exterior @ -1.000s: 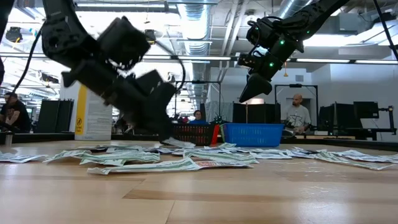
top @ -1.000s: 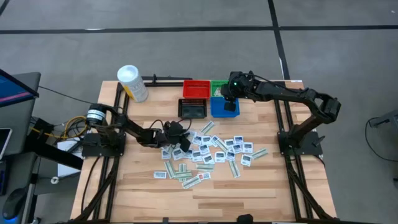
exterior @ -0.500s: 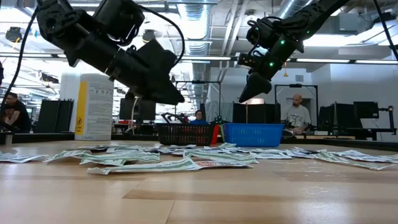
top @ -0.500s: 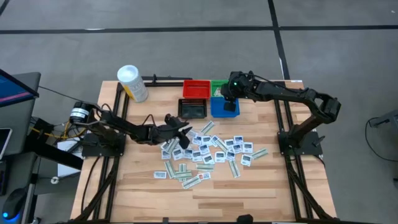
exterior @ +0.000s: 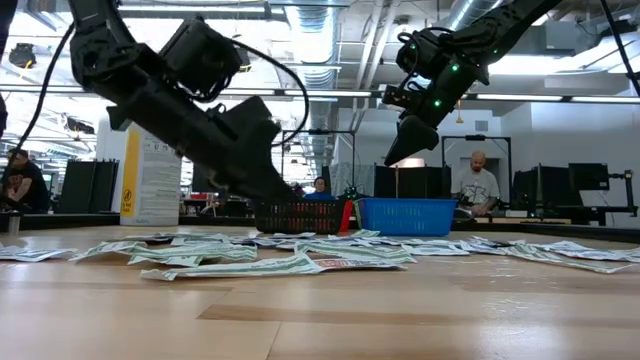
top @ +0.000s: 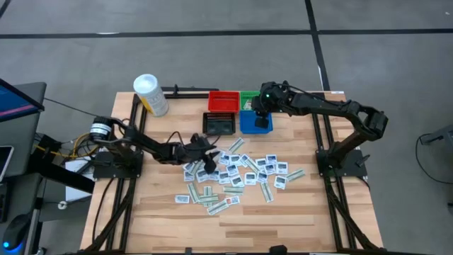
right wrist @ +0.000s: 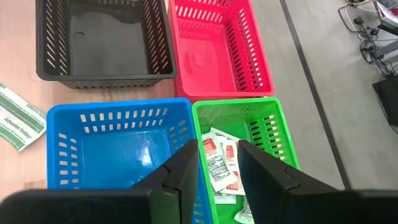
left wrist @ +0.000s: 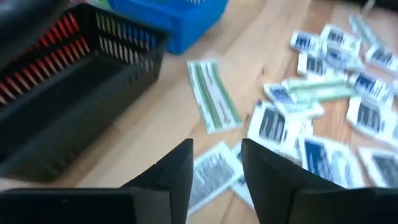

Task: Pick & Place First Aid Supplies
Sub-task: Put the ointment pack into the green basket

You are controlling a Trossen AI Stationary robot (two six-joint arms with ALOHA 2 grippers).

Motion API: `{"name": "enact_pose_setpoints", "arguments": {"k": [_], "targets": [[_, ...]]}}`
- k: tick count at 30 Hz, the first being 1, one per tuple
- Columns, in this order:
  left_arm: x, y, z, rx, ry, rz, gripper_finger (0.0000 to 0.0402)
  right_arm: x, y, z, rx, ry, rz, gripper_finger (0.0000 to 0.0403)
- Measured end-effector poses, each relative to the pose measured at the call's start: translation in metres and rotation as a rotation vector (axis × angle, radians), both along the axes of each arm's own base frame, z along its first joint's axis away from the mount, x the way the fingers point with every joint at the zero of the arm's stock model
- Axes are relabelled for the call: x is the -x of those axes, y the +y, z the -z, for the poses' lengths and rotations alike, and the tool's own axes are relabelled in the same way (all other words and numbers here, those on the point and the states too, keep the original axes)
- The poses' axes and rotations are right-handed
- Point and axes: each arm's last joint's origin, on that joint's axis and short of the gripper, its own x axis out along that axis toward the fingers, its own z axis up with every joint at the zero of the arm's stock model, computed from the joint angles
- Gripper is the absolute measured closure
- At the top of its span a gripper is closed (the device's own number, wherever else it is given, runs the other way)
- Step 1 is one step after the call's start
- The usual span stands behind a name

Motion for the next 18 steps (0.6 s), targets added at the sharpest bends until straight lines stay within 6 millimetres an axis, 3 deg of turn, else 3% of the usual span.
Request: {"name": "enact_pose_setpoints", "arguments": {"k": [10, 18], "targets": [[-0.009, -0.001, 0.005, -0.088, 0.048, 0.059, 0.0226, 0.000, 0.000, 0.000, 0.000, 0.000, 0.000, 0.0295], [-0.009, -0.001, 0.014, -0.091, 0.085, 0.081, 0.0225, 0.000, 0.000, 0.000, 0.005, 0.003, -0.006, 0.0295]]}}
